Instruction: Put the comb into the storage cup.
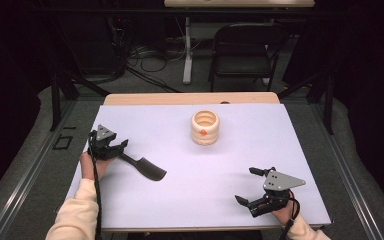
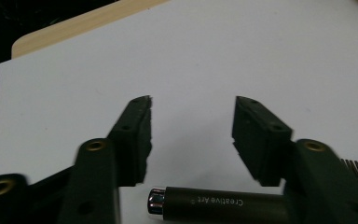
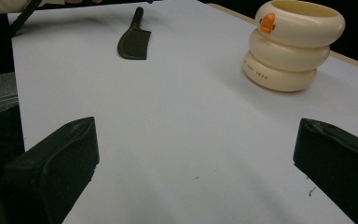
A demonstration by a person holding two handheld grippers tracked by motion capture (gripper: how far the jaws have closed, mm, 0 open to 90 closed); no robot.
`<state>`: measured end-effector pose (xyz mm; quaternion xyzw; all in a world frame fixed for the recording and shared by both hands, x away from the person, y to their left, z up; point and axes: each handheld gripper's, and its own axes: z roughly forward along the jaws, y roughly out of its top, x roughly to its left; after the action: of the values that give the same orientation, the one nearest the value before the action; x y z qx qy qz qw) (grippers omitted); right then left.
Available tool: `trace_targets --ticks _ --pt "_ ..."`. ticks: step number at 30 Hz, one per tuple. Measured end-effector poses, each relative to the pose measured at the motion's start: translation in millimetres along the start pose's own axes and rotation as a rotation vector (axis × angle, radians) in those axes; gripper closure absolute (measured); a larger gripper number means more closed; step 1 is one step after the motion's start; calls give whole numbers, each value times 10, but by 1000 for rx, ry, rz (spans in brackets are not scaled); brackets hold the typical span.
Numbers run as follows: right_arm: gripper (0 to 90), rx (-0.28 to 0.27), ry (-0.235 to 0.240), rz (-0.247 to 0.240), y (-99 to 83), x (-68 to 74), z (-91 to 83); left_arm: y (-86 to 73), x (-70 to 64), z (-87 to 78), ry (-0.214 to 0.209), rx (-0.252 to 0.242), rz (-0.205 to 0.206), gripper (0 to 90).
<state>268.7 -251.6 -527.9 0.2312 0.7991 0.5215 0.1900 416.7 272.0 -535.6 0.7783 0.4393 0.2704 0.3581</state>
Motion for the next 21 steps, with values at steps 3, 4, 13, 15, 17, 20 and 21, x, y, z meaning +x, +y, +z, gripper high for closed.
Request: trace_targets --ticks 3,4,13,15,17,20,21 --pt "0 0 0 -2 0 1 0 -22 36 11 -4 16 -7 682" --pt "0 0 0 -2 0 1 0 -22 36 11 -4 16 -7 718" --pt "0 4 2 -2 1 2 3 -77 127 49 -13 44 -27 900" --pt "0 4 3 -3 2 2 2 -78 121 68 -15 56 -19 900" --pt "0 6 2 -2 1 3 4 -81 117 95 -14 75 -10 900" --pt "0 6 3 -1 0 2 5 -97 123 130 -5 111 1 900" --pt "0 6 3 -1 0 2 5 -97 123 130 -5 111 1 900"
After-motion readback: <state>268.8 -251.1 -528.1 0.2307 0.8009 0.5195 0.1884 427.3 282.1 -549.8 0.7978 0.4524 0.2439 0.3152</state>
